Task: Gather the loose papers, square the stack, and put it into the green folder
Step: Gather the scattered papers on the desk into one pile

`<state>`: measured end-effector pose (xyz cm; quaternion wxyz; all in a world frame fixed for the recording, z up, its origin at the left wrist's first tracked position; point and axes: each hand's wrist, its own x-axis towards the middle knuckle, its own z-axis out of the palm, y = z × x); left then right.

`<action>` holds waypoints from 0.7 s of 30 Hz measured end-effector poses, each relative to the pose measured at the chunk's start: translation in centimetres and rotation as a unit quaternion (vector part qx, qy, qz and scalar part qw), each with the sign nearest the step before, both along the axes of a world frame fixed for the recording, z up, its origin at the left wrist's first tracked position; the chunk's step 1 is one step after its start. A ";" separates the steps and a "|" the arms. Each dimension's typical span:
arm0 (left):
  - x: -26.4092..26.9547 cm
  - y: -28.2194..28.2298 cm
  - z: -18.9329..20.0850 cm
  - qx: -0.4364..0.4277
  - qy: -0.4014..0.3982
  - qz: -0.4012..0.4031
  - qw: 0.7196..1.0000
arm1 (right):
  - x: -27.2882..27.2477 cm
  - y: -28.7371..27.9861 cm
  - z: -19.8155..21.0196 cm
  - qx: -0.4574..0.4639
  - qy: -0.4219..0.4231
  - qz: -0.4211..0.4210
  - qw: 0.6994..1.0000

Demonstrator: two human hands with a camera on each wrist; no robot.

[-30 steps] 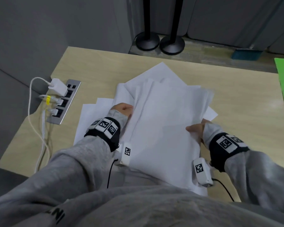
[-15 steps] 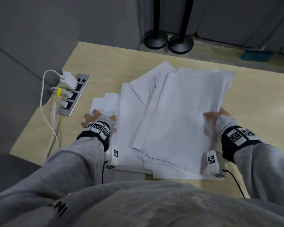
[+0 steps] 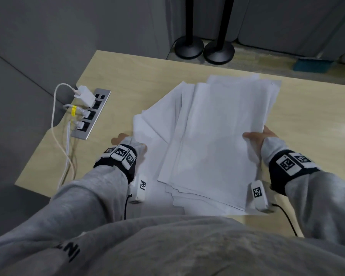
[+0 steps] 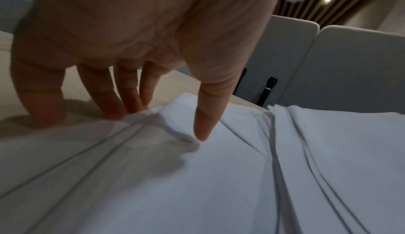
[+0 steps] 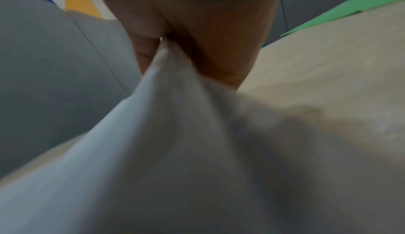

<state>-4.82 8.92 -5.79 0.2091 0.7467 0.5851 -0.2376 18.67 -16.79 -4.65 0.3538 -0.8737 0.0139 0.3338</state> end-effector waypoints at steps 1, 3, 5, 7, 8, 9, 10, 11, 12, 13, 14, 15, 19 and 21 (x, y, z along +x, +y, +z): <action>-0.1 -0.5 0.1 -0.020 0.021 -0.027 0.999 | 0.3 0.2 0.0 -0.024 0.000 0.009 1.000; -0.1 -1.4 0.1 -0.030 0.043 -0.008 0.999 | 0.6 0.5 -0.2 -0.071 -0.006 0.025 0.997; 0.1 -1.7 -0.3 -0.043 0.064 -0.026 0.997 | 0.4 0.4 -0.3 -0.093 -0.008 0.035 0.995; 0.6 -1.8 -0.9 -0.055 0.041 -0.014 0.998 | 0.1 0.0 -0.5 -0.103 -0.009 0.042 0.994; 0.9 -1.8 -0.8 -0.058 0.020 -0.005 0.998 | -0.2 -0.2 -0.5 -0.106 -0.009 0.044 0.993; 1.3 -2.0 -0.6 -0.059 -0.001 -0.008 0.998 | -0.4 -0.4 -0.5 -0.108 -0.010 0.045 0.993; 1.8 -2.0 -0.2 -0.058 -0.041 0.003 0.997 | -0.6 -0.7 -0.5 -0.109 -0.006 0.044 0.993; 2.3 -1.8 0.0 -0.059 -0.064 0.004 0.996 | -0.9 -0.9 -0.5 -0.106 -0.002 0.044 0.993; 2.7 -1.8 0.4 -0.056 -0.078 -0.011 0.995 | -1.1 -1.1 -0.3 -0.100 0.004 0.045 0.994; 2.9 -1.4 0.6 -0.045 -0.057 -0.052 0.996 | -1.4 -1.2 -0.3 -0.091 0.009 0.044 0.995; 3.1 -1.0 0.8 -0.035 -0.035 -0.084 0.995 | -1.7 -1.4 -0.3 -0.087 0.015 0.044 0.995; 3.2 -0.9 1.7 -0.034 0.001 -0.127 0.991 | -2.1 -1.6 -0.3 -0.082 0.021 0.048 0.995; 3.2 0.0 1.6 -0.014 0.050 -0.203 0.978 | -3.1 -2.0 0.3 -0.024 0.058 0.050 0.997; 3.9 0.8 1.7 -0.009 -0.037 -0.099 0.994 | -3.0 -2.1 1.0 0.030 0.059 0.042 0.997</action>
